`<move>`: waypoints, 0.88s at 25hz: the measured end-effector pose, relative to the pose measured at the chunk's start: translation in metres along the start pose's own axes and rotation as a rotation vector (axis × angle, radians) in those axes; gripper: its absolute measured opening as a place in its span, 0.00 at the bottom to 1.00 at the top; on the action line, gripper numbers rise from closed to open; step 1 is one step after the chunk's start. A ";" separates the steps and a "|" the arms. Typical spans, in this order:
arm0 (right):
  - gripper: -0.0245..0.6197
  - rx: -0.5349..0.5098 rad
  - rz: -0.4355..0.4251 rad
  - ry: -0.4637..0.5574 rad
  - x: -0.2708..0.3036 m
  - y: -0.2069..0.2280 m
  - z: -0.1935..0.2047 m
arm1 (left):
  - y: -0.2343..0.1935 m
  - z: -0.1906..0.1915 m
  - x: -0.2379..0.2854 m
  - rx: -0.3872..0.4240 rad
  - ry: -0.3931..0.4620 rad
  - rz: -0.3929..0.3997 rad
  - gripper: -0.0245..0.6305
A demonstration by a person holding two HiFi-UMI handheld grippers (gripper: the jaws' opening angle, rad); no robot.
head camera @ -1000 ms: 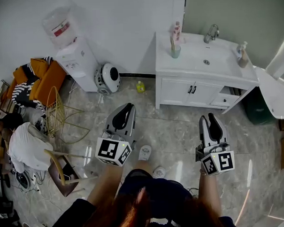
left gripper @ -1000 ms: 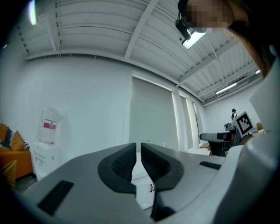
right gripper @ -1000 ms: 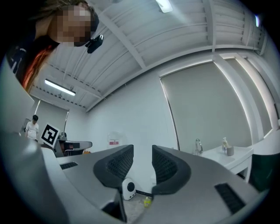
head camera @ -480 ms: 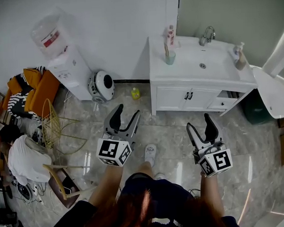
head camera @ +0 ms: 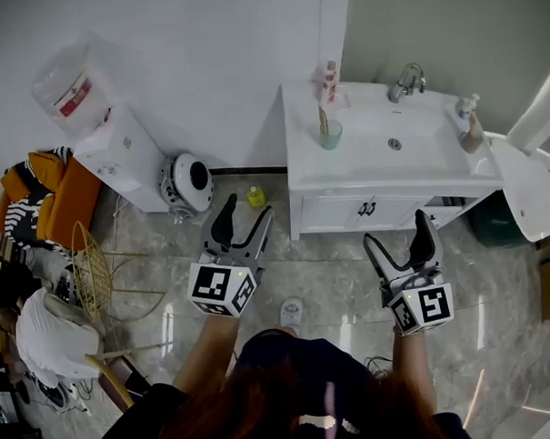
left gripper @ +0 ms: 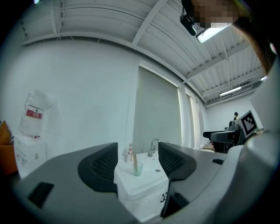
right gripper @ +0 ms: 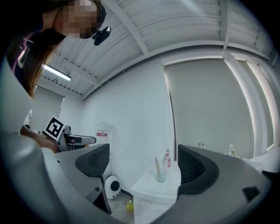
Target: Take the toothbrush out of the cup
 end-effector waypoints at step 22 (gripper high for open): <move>0.87 0.061 -0.047 -0.002 0.171 0.150 0.036 | -0.027 0.016 0.211 0.012 -0.022 -0.022 0.46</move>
Point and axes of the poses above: the fingertips, and each gripper's own axes: x forward along the fingers, y to its right, z out of its underside, the point moved 6 cm from there along -x, backward along the fingers, and after that the axes turned 10 degrees about -z, right-handed, at the moved point
